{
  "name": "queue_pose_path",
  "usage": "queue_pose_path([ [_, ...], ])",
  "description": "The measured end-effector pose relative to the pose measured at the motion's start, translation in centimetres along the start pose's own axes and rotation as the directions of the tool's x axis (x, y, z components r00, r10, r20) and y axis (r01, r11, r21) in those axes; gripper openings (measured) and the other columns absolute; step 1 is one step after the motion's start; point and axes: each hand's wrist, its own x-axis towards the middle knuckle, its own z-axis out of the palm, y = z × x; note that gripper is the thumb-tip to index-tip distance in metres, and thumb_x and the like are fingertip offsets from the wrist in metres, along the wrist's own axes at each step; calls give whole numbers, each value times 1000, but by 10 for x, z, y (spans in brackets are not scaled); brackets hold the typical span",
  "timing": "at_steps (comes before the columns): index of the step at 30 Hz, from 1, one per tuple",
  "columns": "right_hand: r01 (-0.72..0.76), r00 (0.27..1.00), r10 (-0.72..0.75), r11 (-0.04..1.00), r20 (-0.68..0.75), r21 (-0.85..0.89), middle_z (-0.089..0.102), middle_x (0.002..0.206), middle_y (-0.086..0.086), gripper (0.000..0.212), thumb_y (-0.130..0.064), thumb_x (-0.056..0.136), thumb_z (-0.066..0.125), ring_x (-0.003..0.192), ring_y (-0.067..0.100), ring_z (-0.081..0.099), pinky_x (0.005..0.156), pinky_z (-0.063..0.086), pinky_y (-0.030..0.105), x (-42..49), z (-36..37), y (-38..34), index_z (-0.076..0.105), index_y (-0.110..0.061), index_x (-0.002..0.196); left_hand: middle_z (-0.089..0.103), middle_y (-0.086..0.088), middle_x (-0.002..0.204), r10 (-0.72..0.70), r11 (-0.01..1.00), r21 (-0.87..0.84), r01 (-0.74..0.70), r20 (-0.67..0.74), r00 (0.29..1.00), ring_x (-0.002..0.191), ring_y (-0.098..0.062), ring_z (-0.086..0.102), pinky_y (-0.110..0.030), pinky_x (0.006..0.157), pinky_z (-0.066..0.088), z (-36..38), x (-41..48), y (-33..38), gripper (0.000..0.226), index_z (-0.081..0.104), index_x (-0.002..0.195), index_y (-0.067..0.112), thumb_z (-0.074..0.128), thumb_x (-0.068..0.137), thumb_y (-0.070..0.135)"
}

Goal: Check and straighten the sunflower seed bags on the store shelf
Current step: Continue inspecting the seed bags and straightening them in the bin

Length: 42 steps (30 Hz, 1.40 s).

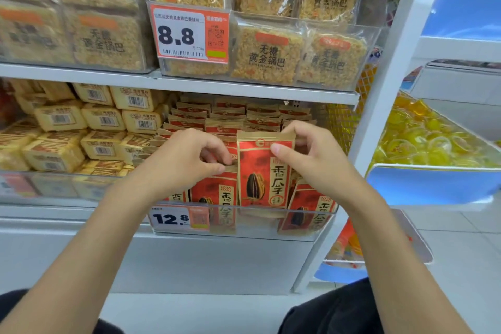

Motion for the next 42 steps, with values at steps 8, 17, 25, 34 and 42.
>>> queue_pose_path([
  [8,7,973,129,817,194,-577,57,75,-18,26,-33,86,71,91,10,44,90,35,34,-2,-3,-9,55,-35,65,70,19,85,30,991,-128,-42,-93,995,83,8,62,-13,71,48,-4,-2,1,18,74,90,34,69,90,17],
  [17,-128,964,212,898,160,-422,70,93,-19,3,-32,86,72,85,-6,59,77,44,20,14,-22,-22,74,-32,85,65,17,89,65,997,-44,-67,-49,997,85,1,57,-18,73,42,10,4,3,8,76,88,36,71,87,31],
  [25,-86,937,273,785,218,-614,58,85,-15,5,-28,82,77,107,12,47,95,47,36,31,1,-6,76,-27,77,69,14,82,-3,990,-142,-24,-191,982,73,5,58,-16,64,43,6,5,-3,9,75,87,31,68,91,27],
  [34,222,872,-111,957,-476,184,56,79,-8,17,-7,96,55,70,2,54,66,49,23,42,-22,-51,53,-21,88,71,15,86,-82,930,-365,-45,-324,943,80,8,62,-16,72,46,-7,8,-4,15,73,94,32,61,96,23],
  [42,28,943,151,852,-297,522,71,83,1,18,-6,97,56,66,11,69,56,56,30,51,31,-69,53,-18,109,77,0,95,-119,736,-677,1,-128,985,87,-14,73,-24,74,59,-24,-6,13,46,70,103,21,34,100,49],
])
